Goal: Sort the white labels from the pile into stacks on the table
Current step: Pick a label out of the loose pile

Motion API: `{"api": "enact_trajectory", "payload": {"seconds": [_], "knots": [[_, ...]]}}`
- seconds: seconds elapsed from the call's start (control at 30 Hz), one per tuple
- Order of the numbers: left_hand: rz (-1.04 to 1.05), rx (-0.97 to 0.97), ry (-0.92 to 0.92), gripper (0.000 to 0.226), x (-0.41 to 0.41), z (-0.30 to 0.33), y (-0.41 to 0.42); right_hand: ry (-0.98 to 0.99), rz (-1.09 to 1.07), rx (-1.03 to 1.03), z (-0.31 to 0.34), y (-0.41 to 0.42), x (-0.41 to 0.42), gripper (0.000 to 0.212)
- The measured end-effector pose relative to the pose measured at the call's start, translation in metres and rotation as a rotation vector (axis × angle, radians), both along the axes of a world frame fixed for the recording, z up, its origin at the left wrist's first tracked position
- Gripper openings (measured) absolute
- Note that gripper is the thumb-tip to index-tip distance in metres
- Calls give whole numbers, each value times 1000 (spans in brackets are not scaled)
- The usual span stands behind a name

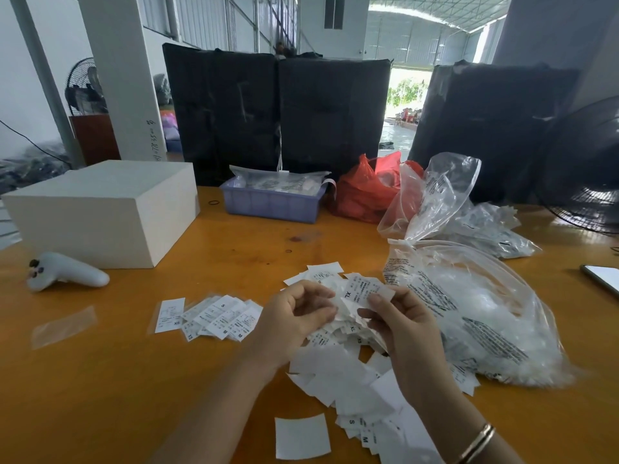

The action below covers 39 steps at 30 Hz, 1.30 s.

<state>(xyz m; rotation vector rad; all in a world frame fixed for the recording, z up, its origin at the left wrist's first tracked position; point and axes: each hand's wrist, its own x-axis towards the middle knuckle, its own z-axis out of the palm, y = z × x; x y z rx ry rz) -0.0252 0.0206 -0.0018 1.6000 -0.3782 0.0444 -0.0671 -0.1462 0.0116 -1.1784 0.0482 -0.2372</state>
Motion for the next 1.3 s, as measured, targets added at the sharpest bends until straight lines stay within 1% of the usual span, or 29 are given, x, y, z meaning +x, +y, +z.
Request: {"api": "enact_trajectory", "payload": {"seconds": [0.07, 0.17, 0.33, 0.47, 0.6, 0.73, 0.8, 0.87, 0.93, 1.0, 1.07, 1.2, 1.3], "knots": [[0, 36, -31, 22, 1, -1, 0, 1, -14, -73, -1, 1, 0, 13], [8, 78, -65, 23, 2, 0, 0, 0, -32, -177, -2, 2, 1, 8], [31, 124, -50, 22, 0, 2, 1, -24, -38, -318, -5, 5, 2, 9], [31, 113, -62, 18, 0, 3, 2, -52, -37, -358, -4, 2, 2, 12], [17, 100, -62, 15, 0, 4, 2, -59, 47, -453, -3, -2, 2, 11], [-53, 162, -55, 19, -2, 5, 3, -55, 98, -581, -5, -1, 2, 8], [-57, 196, -43, 15, -2, 4, 3, -50, 99, -593, -7, 1, 2, 9], [-31, 197, -23, 7, -1, 3, 2, -49, 91, -559, -8, 4, 3, 16], [15, 128, 16, 3, 0, 3, 1, -44, 50, -460, -8, 6, 4, 18], [49, 56, 45, 5, 0, 4, 0, -33, -5, -418, -8, 5, 4, 14], [53, 44, 63, 5, -2, 5, -3, -40, -15, -475, -10, 6, 3, 15], [56, 80, 79, 3, -4, 4, -4, -108, 10, -621, -14, 14, 0, 21], [75, 44, 92, 5, -3, 4, -2, -133, -3, -648, -14, 18, -2, 18]]}}
